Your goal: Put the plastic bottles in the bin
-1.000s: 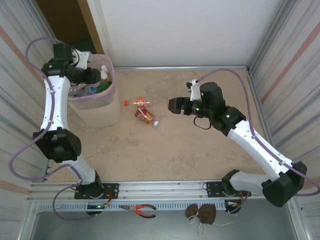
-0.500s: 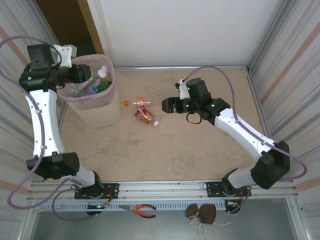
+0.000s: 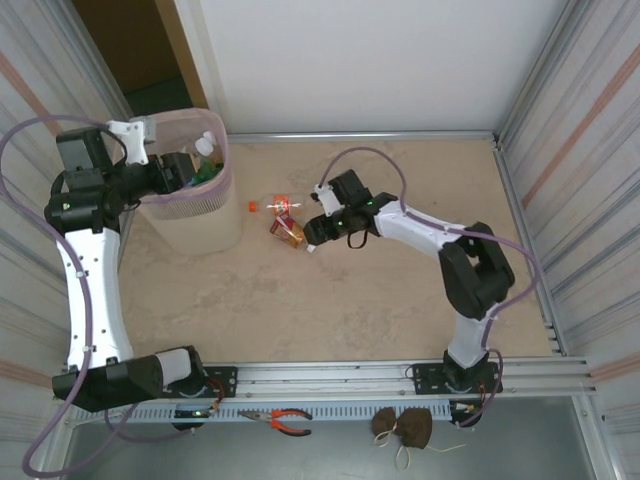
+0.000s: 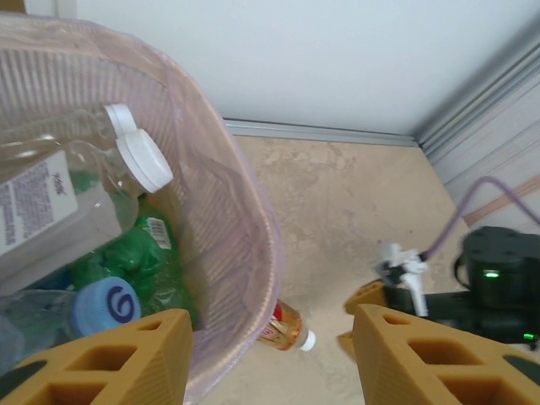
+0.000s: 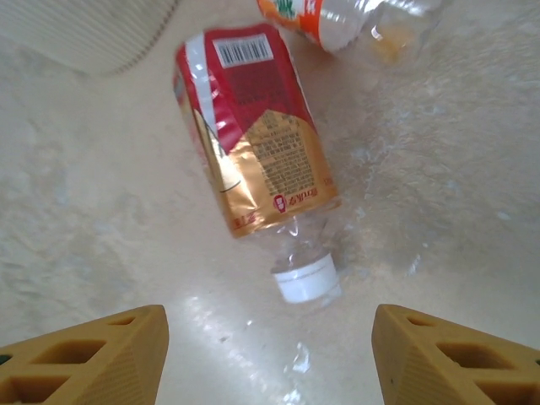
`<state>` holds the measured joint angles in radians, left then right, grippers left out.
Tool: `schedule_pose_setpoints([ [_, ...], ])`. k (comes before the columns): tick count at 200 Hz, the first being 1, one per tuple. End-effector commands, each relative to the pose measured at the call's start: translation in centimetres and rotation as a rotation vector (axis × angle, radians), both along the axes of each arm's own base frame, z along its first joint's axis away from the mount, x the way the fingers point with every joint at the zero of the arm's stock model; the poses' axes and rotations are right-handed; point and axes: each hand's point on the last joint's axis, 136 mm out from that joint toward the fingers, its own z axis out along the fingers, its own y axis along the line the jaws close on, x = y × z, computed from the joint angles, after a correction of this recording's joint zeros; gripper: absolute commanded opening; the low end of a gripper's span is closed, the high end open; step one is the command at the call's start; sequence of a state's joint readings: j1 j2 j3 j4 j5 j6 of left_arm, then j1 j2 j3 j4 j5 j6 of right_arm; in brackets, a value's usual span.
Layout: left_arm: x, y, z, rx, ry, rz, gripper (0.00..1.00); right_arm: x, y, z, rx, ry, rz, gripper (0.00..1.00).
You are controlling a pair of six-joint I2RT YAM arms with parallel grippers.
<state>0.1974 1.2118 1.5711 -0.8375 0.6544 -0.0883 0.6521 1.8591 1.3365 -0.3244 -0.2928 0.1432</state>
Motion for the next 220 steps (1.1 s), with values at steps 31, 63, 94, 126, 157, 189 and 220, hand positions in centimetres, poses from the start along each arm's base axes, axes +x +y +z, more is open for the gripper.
schedule_pose_setpoints([
  [31, -0.7, -0.8, 0.9, -0.057, -0.045, -0.033, 0.53, 1.0, 2.0, -3.7, -0.078, -0.074, 0.139, 0.62],
  [63, -0.6, -1.0, 0.9, -0.071, -0.043, -0.046, 0.53, 0.1, 2.4, -6.2, -0.111, -0.051, 0.175, 0.6],
  [94, -0.5, -1.1, 0.9, -0.083, -0.048, -0.053, 0.53, 0.1, 2.6, -7.9, -0.133, -0.044, 0.18, 0.55],
  [126, -0.3, -1.1, 0.8, -0.094, -0.045, -0.055, 0.53, 0.0, 2.2, -9.1, -0.163, -0.038, 0.173, 0.48],
  [157, -0.4, -1.3, 0.7, -0.103, -0.044, -0.059, 0.53, -0.3, 1.9, -9.5, -0.181, -0.042, 0.175, 0.39],
  [189, -0.4, -1.4, 0.8, -0.112, -0.047, -0.061, 0.53, -0.8, 1.8, -9.3, -0.185, -0.047, 0.184, 0.31],
  [220, -0.6, -1.5, 0.9, -0.125, -0.049, -0.068, 0.53, -1.3, 1.6, -8.6, -0.183, -0.053, 0.189, 0.27],
])
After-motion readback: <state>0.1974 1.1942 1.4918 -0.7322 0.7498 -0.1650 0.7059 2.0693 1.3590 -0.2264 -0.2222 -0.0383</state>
